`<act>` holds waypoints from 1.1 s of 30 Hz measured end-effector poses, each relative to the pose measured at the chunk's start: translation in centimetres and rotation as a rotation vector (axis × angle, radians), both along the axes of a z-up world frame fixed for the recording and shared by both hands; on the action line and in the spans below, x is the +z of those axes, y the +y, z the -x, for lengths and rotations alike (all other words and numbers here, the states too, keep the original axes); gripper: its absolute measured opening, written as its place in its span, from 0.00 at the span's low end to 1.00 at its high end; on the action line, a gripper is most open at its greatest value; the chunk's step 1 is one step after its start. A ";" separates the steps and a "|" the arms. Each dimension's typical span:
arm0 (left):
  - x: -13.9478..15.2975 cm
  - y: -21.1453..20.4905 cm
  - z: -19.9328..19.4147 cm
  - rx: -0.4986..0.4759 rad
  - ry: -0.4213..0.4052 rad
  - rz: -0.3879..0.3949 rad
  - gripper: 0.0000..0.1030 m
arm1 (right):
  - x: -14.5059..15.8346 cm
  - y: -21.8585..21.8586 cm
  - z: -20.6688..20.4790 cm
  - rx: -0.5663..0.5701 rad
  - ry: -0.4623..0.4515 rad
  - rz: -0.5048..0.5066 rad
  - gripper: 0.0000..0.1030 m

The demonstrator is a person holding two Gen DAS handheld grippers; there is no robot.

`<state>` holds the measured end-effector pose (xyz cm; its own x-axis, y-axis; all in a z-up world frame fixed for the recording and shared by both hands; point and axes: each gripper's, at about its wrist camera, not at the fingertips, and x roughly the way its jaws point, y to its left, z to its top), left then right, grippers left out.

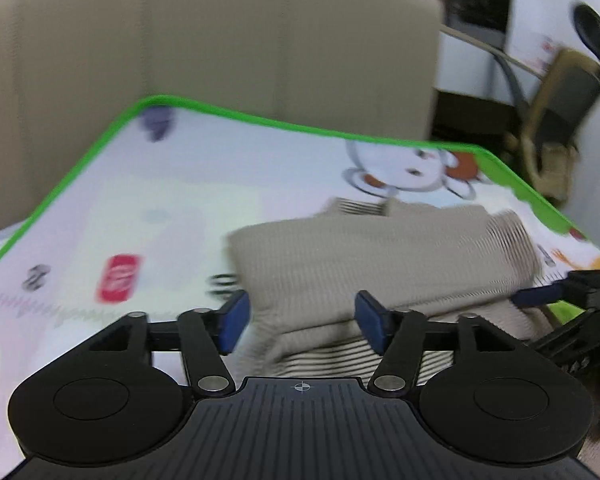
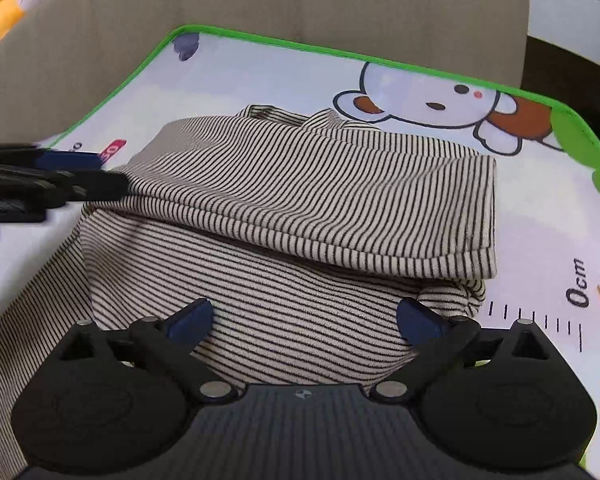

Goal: Fold clothes

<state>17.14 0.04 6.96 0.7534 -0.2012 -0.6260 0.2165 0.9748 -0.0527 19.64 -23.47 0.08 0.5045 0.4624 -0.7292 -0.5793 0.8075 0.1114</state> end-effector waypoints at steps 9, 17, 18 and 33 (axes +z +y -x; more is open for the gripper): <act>-4.1 -0.3 -2.9 0.007 0.116 -0.028 0.79 | 5.6 -2.3 0.3 -0.070 -0.210 -0.111 0.83; -4.2 0.6 -2.9 0.041 0.144 0.032 0.81 | 3.6 -3.2 -6.9 -0.243 -0.103 0.005 0.19; -4.0 0.7 -2.8 0.046 0.138 0.040 0.81 | 3.3 -3.3 -7.4 -0.241 -0.058 -0.011 0.07; -1.8 1.0 -2.4 0.065 0.022 0.065 0.92 | 5.8 -3.1 -9.0 -0.196 -0.154 -0.051 0.04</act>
<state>19.51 1.07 5.16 0.7525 -0.1927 -0.6297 0.1507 0.9812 -0.1201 28.69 -26.54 5.92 0.6915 0.3792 -0.6148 -0.4254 0.9017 0.0777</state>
